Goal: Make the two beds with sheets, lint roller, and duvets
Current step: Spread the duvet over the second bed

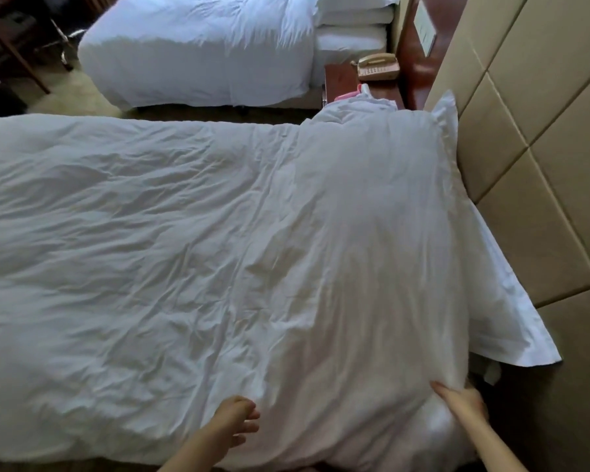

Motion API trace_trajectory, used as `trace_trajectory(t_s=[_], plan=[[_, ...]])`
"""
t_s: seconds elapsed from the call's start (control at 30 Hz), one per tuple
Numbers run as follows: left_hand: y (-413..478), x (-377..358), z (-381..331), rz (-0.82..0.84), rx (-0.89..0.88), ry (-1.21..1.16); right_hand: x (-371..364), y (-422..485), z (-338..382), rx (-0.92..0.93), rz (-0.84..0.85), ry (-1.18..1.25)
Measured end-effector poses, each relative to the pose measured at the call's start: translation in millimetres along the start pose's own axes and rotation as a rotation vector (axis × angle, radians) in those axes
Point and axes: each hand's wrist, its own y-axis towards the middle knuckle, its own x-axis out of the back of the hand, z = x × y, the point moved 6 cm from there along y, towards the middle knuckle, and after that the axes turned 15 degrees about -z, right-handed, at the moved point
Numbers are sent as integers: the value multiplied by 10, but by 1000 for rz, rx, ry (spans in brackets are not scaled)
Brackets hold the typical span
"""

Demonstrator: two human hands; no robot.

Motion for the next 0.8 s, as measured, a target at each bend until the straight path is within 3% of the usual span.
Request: trace_trajectory(t_s=[0.27, 0.53, 0.7, 0.8], plan=[[212, 341, 325, -19, 125, -140, 139, -505, 37, 13, 6, 104], [489, 748, 450, 44, 99, -157, -360, -2084, 957, 240, -26, 432], [791, 1391, 494, 131, 51, -174, -634, -3401, 1684, 490, -82, 452], [963, 2066, 604, 123, 0, -173, -1123, -4461, 2048, 735, -49, 224]])
